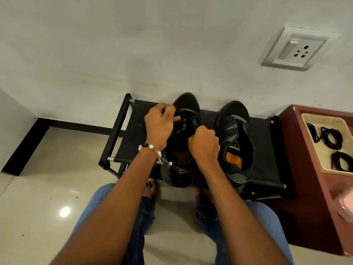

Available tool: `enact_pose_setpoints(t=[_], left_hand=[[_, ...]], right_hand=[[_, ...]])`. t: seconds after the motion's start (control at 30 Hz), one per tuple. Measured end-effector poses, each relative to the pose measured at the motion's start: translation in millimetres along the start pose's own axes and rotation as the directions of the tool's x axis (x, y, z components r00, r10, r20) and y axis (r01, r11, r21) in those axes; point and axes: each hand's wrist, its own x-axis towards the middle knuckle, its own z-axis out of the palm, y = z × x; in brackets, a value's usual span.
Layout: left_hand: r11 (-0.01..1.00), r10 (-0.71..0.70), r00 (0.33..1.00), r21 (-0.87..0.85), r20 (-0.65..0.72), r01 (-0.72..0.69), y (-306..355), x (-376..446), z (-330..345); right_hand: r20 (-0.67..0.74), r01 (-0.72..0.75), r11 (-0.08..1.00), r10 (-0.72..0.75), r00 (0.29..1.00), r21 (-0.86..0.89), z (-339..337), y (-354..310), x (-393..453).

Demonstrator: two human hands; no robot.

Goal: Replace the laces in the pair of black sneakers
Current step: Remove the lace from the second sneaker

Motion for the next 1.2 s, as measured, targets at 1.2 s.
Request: enact_pose_setpoints(t=[1.2], left_hand=[[0.686,-0.066,0.984,0.723,0.166,-0.077,-27.8,-22.1,-7.1]], right_hand=[[-0.294,0.149,0.963,-0.079,0.953,0.225,3.7,-9.2,27.5]])
